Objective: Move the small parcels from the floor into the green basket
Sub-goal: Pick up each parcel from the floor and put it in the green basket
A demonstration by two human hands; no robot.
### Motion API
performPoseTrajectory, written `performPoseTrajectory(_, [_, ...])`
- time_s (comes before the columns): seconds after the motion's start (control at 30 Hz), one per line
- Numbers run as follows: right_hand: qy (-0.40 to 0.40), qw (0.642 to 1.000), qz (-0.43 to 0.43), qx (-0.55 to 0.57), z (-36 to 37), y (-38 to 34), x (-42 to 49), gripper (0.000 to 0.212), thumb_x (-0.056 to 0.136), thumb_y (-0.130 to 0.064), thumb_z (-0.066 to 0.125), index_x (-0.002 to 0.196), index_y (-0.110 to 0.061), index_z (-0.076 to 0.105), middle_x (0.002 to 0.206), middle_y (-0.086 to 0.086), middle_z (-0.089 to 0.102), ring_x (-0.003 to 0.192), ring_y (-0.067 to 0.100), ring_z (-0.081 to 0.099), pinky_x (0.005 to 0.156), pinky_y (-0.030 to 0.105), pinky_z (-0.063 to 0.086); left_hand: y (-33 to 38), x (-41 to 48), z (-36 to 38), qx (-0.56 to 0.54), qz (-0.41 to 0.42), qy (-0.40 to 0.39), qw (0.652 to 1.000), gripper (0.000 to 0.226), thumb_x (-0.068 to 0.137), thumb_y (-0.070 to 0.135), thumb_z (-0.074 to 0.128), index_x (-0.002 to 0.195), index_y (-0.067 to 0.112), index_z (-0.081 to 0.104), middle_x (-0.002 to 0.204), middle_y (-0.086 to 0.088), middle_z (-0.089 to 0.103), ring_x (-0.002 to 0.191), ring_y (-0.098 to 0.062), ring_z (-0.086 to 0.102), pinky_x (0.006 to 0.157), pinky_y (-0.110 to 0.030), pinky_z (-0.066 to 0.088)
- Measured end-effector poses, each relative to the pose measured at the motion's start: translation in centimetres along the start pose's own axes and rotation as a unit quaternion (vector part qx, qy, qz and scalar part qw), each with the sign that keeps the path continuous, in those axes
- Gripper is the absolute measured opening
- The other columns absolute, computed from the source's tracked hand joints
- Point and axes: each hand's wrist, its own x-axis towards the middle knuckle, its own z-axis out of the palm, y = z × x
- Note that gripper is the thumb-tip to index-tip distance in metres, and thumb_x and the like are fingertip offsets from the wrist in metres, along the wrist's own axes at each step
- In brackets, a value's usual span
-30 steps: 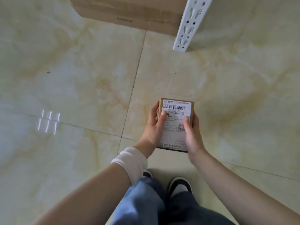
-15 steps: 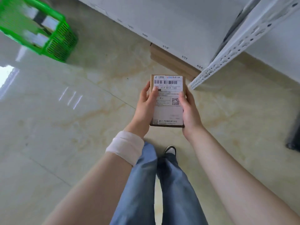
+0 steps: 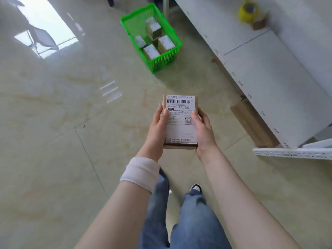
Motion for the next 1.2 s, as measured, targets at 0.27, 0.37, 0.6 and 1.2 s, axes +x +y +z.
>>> performPoseTrajectory(0.27, [-0.048,0.998,-0.033,-0.022,17.2,-2.7,4.9,0.021,0.095,-0.018,0.049,0.116,-0.022,0.049,0.118,0.012,0.06,0.1,0.023,0.06,0.095,0.045,0.049,11.1,8.3,-10.0,-0.05,0.048,0.049,0.996,0.048,0.096,0.03,0.044,0.142,0.019,0.037,0.139,-0.01,0.052,0.127,-0.026,0.051,0.108,-0.046,0.039])
performPoseTrajectory(0.37, [-0.053,0.997,-0.044,-0.021,22.5,-4.8,7.7,0.022,0.095,-0.018,0.049,0.116,-0.021,0.049,0.116,0.011,0.06,0.1,0.022,0.06,0.095,0.044,0.048,16.0,12.0,-12.0,-0.048,0.052,0.046,0.996,0.05,0.095,0.032,0.045,0.142,0.018,0.036,0.139,-0.01,0.052,0.126,-0.026,0.051,0.109,-0.045,0.039])
performPoseTrajectory(0.6, [-0.064,0.997,-0.041,-0.008,35.7,-10.5,15.0,0.026,0.095,-0.021,0.05,0.121,-0.02,0.049,0.118,0.012,0.061,0.102,0.024,0.059,0.098,0.046,0.047,28.0,21.7,-16.6,-0.035,0.067,0.045,0.996,0.048,0.096,0.03,0.043,0.142,0.019,0.036,0.139,-0.009,0.051,0.124,-0.024,0.052,0.109,-0.046,0.039])
performPoseTrajectory(1.2, [0.078,0.993,-0.042,0.077,59.2,-18.9,32.8,0.038,0.095,-0.027,0.05,0.131,-0.018,0.047,0.115,0.01,0.061,0.089,0.018,0.061,0.074,0.032,0.052,50.2,46.6,-24.2,0.096,0.015,-0.09,0.991,0.049,0.096,0.027,0.045,0.143,0.019,0.035,0.138,-0.008,0.053,0.117,-0.019,0.055,0.106,-0.039,0.042])
